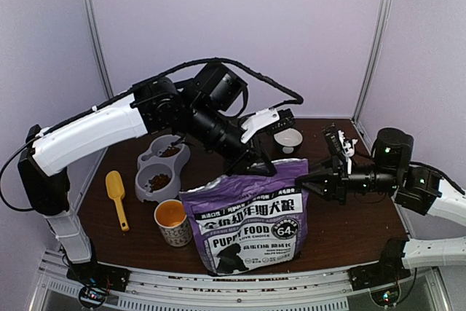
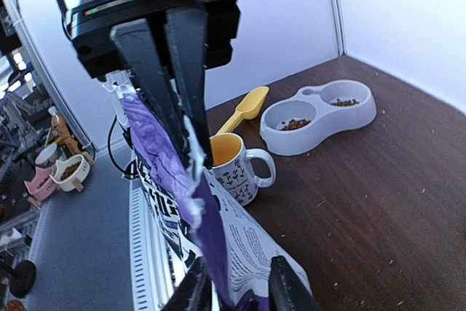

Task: Serve the pet food

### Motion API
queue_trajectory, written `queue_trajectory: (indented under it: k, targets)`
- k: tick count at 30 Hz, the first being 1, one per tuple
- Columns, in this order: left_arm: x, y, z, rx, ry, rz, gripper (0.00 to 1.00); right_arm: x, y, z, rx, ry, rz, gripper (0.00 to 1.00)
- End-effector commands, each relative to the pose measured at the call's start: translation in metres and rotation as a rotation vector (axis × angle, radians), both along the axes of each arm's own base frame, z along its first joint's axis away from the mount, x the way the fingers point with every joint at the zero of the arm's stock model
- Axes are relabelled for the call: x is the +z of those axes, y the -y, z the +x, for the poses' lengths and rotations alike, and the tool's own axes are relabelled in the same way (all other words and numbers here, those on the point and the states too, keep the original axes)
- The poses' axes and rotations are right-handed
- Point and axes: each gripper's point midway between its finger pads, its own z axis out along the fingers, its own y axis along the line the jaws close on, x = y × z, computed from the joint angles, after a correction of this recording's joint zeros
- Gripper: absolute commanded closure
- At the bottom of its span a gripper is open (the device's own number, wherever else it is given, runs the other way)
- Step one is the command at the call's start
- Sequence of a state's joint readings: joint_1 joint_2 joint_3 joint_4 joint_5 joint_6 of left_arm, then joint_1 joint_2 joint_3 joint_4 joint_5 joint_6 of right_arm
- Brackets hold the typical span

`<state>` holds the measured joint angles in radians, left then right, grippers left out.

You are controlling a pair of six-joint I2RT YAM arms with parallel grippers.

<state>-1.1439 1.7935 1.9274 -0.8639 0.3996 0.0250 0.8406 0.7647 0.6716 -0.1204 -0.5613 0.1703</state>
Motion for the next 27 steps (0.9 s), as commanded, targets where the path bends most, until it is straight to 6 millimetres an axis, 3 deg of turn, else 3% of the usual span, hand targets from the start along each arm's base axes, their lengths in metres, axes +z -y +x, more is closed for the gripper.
queue_trajectory:
  k: [1,6,17,23,25,27]
  targets:
    - [0.017,-0.016,-0.023,-0.047,-0.128,0.011,1.00,0.040,-0.006,-0.012,0.089,0.022,0.096,0.70]
    - [0.022,-0.015,-0.026,-0.064,-0.138,0.001,1.00,0.054,-0.012,-0.017,0.145,0.035,0.102,0.55]
    - [0.020,-0.013,-0.027,-0.066,-0.146,0.005,1.00,0.052,-0.032,-0.017,0.221,0.004,0.100,0.56]
    - [0.016,-0.011,-0.026,-0.064,-0.149,0.013,1.00,0.049,-0.041,-0.019,0.245,-0.006,0.097,0.67]
    - [0.015,-0.011,-0.026,-0.065,-0.152,0.015,1.00,0.050,-0.042,-0.019,0.243,-0.007,0.102,0.80]
    - [0.014,-0.010,-0.025,-0.061,-0.150,0.019,1.00,0.050,-0.042,-0.018,0.235,-0.004,0.102,0.98]
